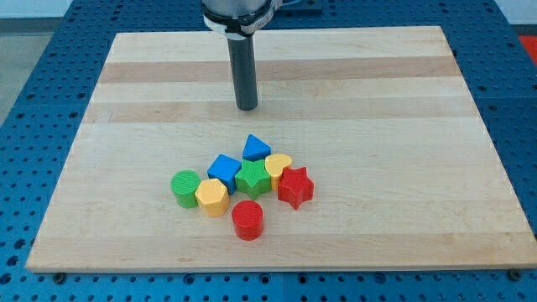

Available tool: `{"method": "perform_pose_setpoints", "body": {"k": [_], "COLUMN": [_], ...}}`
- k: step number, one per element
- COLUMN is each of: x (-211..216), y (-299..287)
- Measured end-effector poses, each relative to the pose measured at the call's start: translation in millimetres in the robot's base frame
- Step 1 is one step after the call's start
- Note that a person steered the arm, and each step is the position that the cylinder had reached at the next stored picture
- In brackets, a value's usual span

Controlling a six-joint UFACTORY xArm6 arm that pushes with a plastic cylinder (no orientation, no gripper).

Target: Push the cube to the top of the board

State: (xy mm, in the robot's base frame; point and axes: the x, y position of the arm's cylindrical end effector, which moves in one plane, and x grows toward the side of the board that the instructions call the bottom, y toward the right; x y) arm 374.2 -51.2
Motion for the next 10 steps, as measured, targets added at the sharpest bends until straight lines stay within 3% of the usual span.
{"method": "perform_pose_setpoints", "body": {"k": [2,3,4,5,8,9,10], "x": [0,0,26,95,148,148,148], "y": [0,-40,-101,-129,-112,-108,-68]}}
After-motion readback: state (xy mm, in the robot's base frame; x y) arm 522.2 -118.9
